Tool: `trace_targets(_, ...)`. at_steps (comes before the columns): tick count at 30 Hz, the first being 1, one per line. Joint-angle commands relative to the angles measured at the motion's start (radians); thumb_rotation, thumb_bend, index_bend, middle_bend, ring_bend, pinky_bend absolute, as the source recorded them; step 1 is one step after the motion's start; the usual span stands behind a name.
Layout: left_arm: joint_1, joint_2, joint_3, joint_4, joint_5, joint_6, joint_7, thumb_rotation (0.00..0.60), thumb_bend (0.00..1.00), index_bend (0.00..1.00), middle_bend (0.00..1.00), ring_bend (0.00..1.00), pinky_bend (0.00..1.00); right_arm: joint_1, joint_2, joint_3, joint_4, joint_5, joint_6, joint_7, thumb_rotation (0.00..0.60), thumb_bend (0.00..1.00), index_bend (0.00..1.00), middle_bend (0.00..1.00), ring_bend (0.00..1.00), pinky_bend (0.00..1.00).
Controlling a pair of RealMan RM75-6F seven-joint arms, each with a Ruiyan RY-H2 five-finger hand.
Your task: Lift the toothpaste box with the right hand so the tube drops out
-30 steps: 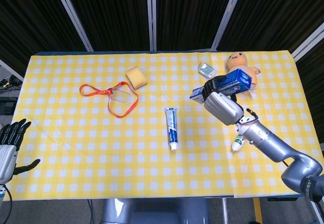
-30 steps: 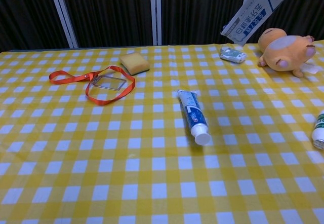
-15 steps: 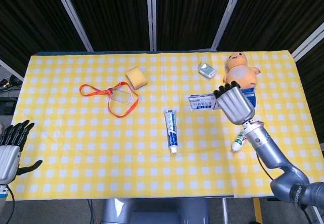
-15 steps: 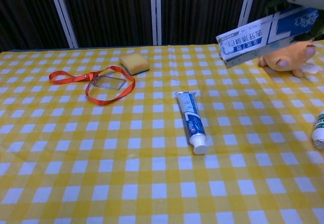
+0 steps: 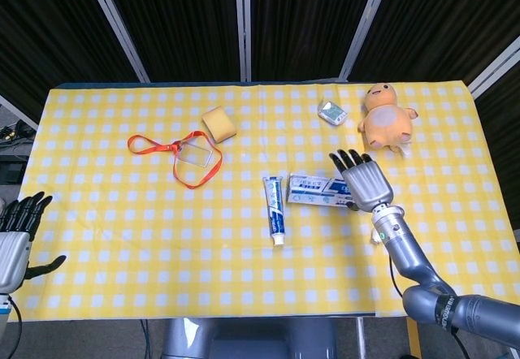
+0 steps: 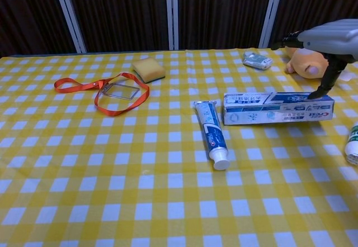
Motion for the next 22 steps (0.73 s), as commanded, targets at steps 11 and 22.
trace_targets(11, 0.018, 0.004, 0.005, -0.002, 0.024, 0.039, -0.009, 0.6, 0.0, 0.0, 0.0, 0.0, 0.0, -0.229, 0.221, -0.066, -0.173, -0.288, 0.27, 0.271, 0.6, 0.0, 0.0, 0.0, 0.0, 0.05)
trace_targets(22, 0.023, 0.006, 0.012, -0.004, 0.036, 0.042, -0.023, 0.6, 0.0, 0.0, 0.0, 0.0, 0.0, -0.482, 0.189, -0.196, 0.065, -0.604, 0.597, 0.497, 0.6, 0.0, 0.01, 0.0, 0.0, 0.03)
